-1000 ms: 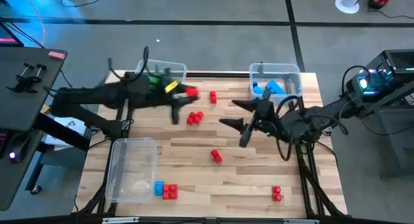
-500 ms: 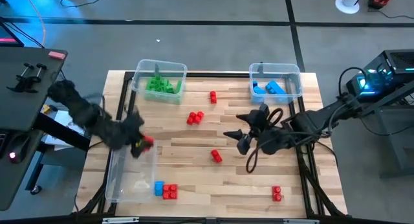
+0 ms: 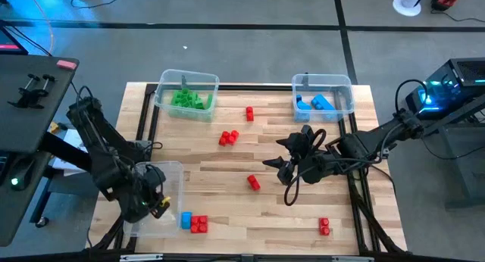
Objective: Sort blocks
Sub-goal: Put the red game piece into the bottom transparent bin, then put the blue game piece into the top right transparent bin
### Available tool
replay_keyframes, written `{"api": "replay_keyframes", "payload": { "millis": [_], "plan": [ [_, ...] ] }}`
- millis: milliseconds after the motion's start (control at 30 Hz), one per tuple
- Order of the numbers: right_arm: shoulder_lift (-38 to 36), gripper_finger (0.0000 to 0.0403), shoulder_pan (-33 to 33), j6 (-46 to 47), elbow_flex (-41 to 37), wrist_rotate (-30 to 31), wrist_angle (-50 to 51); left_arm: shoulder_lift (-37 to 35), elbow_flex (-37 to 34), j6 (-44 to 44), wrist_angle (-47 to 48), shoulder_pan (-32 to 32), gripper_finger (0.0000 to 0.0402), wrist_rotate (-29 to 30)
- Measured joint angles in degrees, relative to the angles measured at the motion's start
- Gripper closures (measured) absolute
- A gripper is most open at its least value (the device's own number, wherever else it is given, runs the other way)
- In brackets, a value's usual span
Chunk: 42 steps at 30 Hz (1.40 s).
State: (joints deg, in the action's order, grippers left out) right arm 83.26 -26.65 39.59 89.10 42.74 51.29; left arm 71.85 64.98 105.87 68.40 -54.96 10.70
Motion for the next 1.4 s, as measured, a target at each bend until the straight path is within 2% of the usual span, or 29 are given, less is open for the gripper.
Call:
{"api": "replay_keyframes", "payload": {
  "millis": [133,233,333,467,567,633,733,833,933,1067,1167,1267,1400],
  "plan": [
    [0.0,0.0165,0.0,0.0,0.0,-0.2,0.2,1.4,0.0,-1.7,0.1,1.2,0.0174,-2.9],
    [0.0,0.0165,0.0,0.0,0.0,-0.6,0.2,0.2,0.0,-4.1,0.0,3.1,0.0111,-7.1],
    [0.0,0.0165,0.0,0.0,0.0,-0.8,0.2,-2.5,1.1,-6.2,0.0,5.8,0.0079,-7.2],
    [0.0,0.0165,0.0,0.1,0.0,-0.8,0.2,-5.8,5.9,-15.7,-3.3,10.5,0.0075,1.8],
    [0.0,0.0165,0.0,0.5,0.0,-1.0,0.2,-4.8,9.1,-28.5,-8.1,16.0,0.0087,3.3],
    [0.0,0.0165,0.0,0.5,0.0,-1.0,0.2,-1.6,10.7,-38.4,-11.5,20.0,0.0099,-0.9],
    [0.0,0.0165,0.0,1.2,0.0,-1.0,0.2,6.6,13.6,-54.0,-14.0,24.3,0.0115,-11.1],
    [0.0,0.0165,0.0,2.0,0.0,-1.0,0.2,16.7,18.9,-68.6,-9.0,26.5,0.0133,-17.6],
    [0.0,0.0165,0.0,2.8,0.0,-1.0,0.2,27.2,25.3,-79.1,2.1,27.6,0.0174,-17.8],
    [0.0,0.0165,0.0,3.7,0.0,-1.0,0.3,38.9,32.9,-87.2,14.7,28.0,0.0282,-17.0],
    [0.0,0.0165,0.0,3.7,0.0,-1.0,0.3,44.7,36.1,-90.5,19.2,27.8,0.0376,-17.0],
    [0.0,0.0165,0.0,3.7,0.0,-1.0,0.3,48.6,37.2,-91.7,21.9,27.5,0.0388,-19.3],
    [0.0,0.0165,0.0,3.6,0.0,-1.0,0.3,51.3,37.0,-91.4,21.7,27.6,0.0400,-32.5]
  ]
}}
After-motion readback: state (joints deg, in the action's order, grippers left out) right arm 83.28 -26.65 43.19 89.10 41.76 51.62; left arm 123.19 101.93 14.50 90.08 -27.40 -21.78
